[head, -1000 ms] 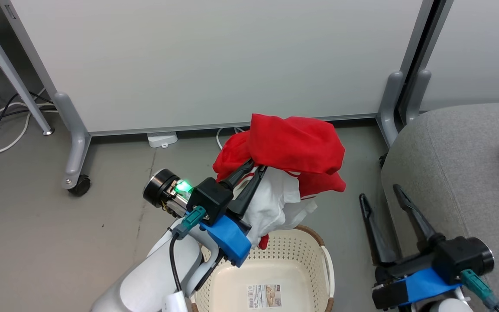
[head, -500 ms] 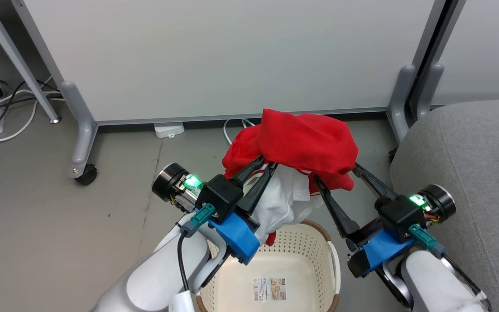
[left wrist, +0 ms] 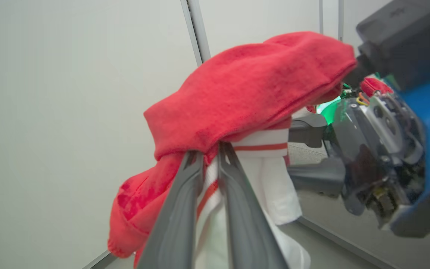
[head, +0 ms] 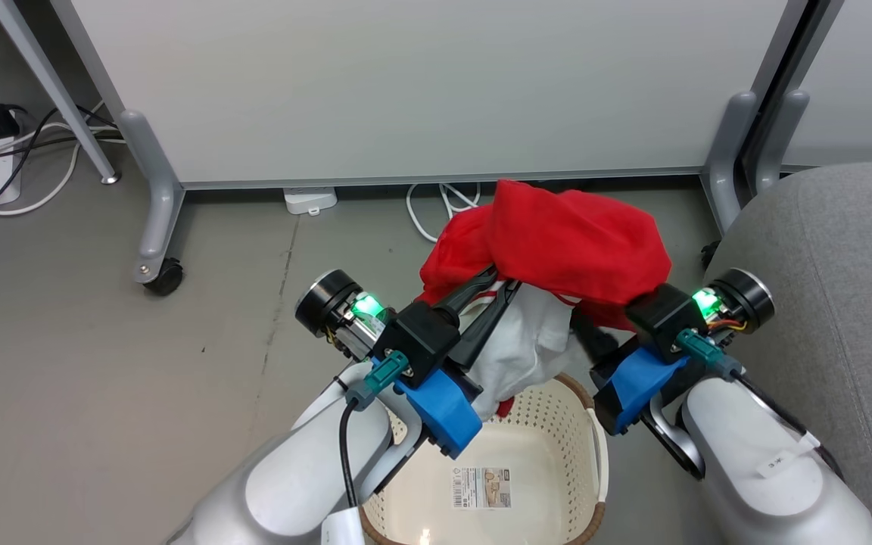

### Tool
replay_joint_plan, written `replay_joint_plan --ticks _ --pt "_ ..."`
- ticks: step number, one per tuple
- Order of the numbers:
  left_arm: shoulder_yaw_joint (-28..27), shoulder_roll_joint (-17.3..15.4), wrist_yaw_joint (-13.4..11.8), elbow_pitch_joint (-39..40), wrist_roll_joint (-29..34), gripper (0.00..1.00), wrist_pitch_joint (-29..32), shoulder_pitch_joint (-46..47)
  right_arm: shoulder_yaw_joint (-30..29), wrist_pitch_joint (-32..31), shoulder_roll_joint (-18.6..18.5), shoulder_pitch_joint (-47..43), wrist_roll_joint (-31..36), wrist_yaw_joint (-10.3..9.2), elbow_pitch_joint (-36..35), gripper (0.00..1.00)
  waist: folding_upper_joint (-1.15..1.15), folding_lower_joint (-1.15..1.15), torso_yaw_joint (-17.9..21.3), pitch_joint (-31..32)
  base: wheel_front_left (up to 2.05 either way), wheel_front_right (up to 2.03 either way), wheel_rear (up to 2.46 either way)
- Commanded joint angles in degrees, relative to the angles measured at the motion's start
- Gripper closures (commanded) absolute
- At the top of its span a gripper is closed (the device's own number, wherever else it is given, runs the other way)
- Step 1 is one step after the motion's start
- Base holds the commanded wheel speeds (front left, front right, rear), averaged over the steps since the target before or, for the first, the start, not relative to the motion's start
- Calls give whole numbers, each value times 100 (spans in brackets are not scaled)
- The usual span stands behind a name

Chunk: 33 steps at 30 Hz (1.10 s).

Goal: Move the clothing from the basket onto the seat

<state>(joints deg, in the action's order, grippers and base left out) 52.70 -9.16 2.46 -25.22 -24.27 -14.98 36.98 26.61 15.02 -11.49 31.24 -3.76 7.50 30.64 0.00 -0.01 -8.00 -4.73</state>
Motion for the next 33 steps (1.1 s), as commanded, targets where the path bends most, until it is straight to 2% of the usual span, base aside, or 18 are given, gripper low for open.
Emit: replay_joint_plan --ticks 1,32,33 --pt "-17 -5 8 -16 2 100 -18 99 5 23 18 91 -46 -2 28 100 0 1 0 -8 0 0 0" --pt "-163 -17 25 -70 61 100 -29 15 -84 24 43 -68 -212 -2 -82 100 0 1 17 -5 0 0 0" --pt "-157 -9 35 -93 40 0 -29 3 -87 24 48 -74 -223 -2 -86 100 0 1 19 -5 0 0 0"
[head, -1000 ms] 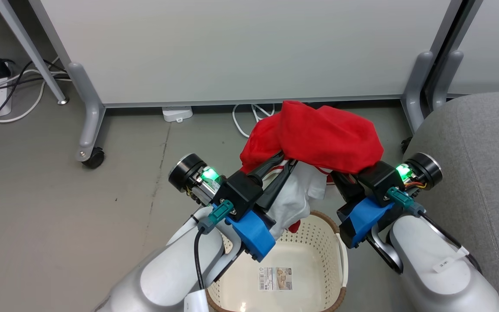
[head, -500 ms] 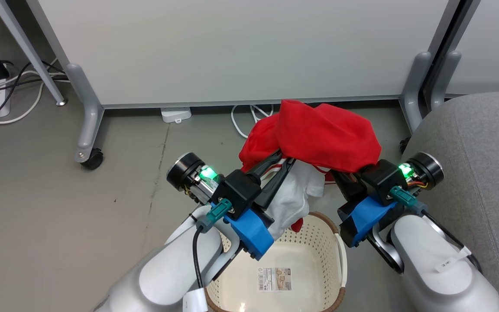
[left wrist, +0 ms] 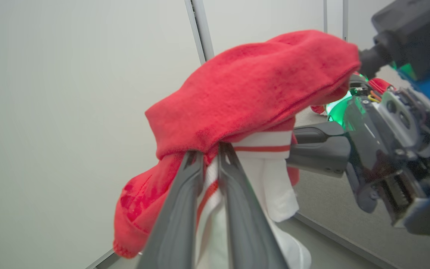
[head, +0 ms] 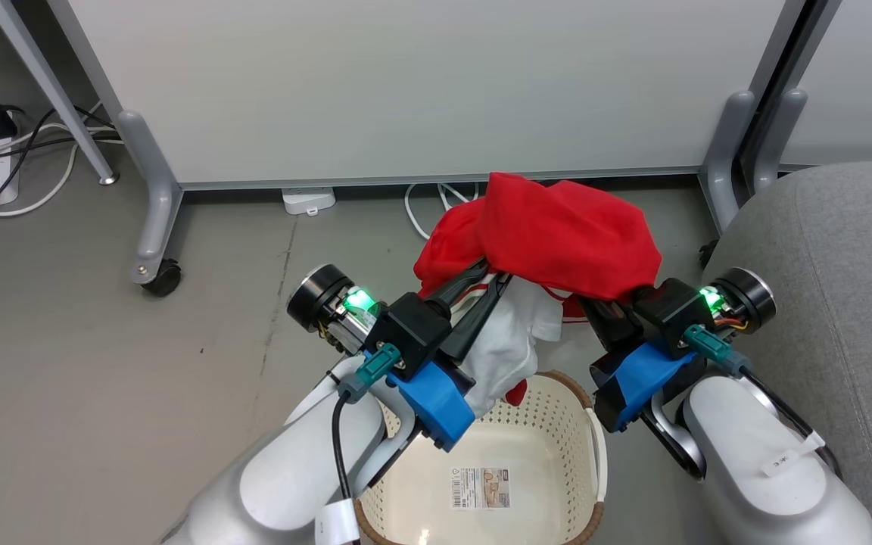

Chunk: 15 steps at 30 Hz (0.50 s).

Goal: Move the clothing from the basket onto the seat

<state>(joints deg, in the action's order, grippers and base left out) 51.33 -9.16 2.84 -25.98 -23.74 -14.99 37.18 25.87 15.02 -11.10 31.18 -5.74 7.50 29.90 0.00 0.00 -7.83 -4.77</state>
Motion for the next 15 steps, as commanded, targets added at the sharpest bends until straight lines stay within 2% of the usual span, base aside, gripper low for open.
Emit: replay_joint_plan --ticks 1,15 --pt "-33 1 -9 -15 -25 0 -28 -17 -16 24 12 -80 -31 -2 -18 100 0 0 3 0 0 0 0" --pt "-88 -34 -53 63 76 0 -28 -81 -231 24 68 -194 -153 -2 -58 100 0 0 -34 -61 0 0 0"
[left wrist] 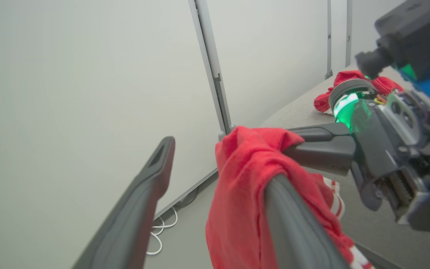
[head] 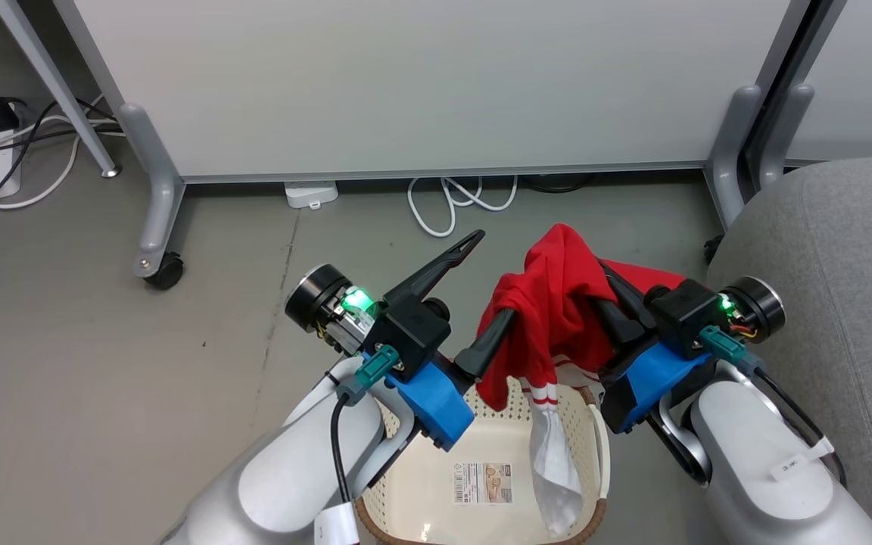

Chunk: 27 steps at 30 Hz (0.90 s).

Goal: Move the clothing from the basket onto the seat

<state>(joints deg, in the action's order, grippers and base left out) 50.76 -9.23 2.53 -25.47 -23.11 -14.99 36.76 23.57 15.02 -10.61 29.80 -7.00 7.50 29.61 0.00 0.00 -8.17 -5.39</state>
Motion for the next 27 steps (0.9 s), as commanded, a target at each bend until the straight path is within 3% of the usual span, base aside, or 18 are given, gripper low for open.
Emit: replay_joint_plan --ticks 1,14,27 --pt "-34 -30 -23 18 24 0 -27 -45 -22 24 24 -60 -31 -2 -29 100 0 0 1 -12 0 0 0" --pt "-119 -214 -65 92 104 0 -28 -152 -697 24 43 -155 -57 -2 -290 100 0 0 308 -309 0 0 0" --pt "-128 -450 -60 134 160 0 -27 -195 -1652 24 154 -341 40 -2 -1047 100 0 0 1209 -949 0 0 0"
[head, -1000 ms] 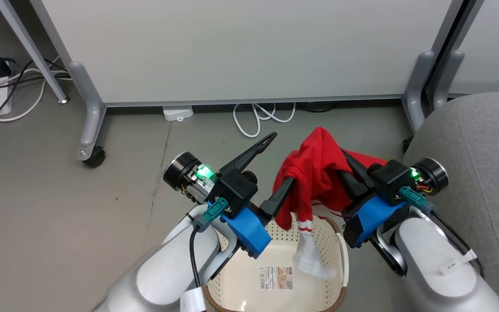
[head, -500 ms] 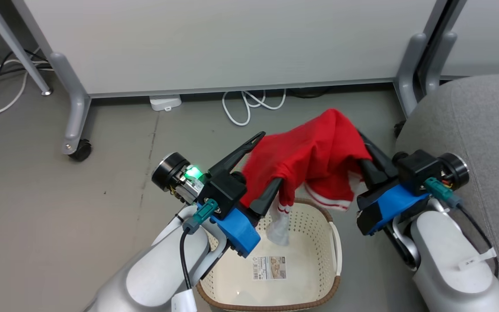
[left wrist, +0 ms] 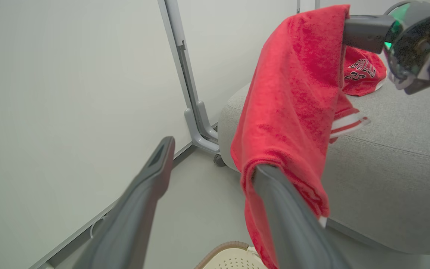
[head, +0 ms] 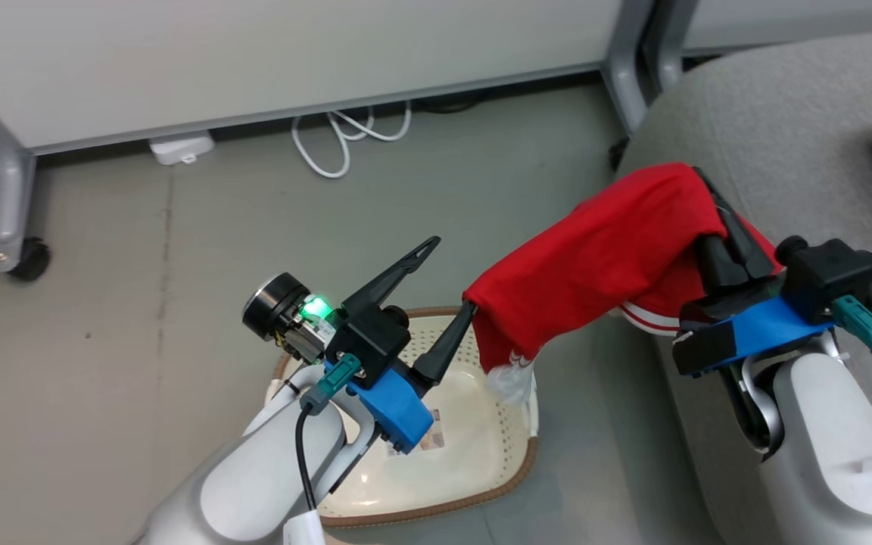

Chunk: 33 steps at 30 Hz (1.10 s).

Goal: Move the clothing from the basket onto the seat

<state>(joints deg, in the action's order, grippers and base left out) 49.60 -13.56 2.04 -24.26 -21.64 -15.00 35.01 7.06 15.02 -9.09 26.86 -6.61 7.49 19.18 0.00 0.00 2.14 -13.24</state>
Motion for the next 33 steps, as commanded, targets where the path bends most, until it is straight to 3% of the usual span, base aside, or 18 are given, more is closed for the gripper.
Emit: replay_joint_plan --ticks 1,19,33 --pt "-27 -50 -23 10 15 0 -27 -13 -46 24 31 -48 11 0 -68 100 0 0 277 -220 0 0 0" --pt "69 -196 49 80 138 0 -24 164 -858 25 313 -634 44 0 -862 100 0 0 1491 -532 0 0 0" --pt "137 -161 41 125 116 0 -21 159 -1079 25 485 -1076 -4 0 -1025 100 0 0 1780 -500 0 0 0"
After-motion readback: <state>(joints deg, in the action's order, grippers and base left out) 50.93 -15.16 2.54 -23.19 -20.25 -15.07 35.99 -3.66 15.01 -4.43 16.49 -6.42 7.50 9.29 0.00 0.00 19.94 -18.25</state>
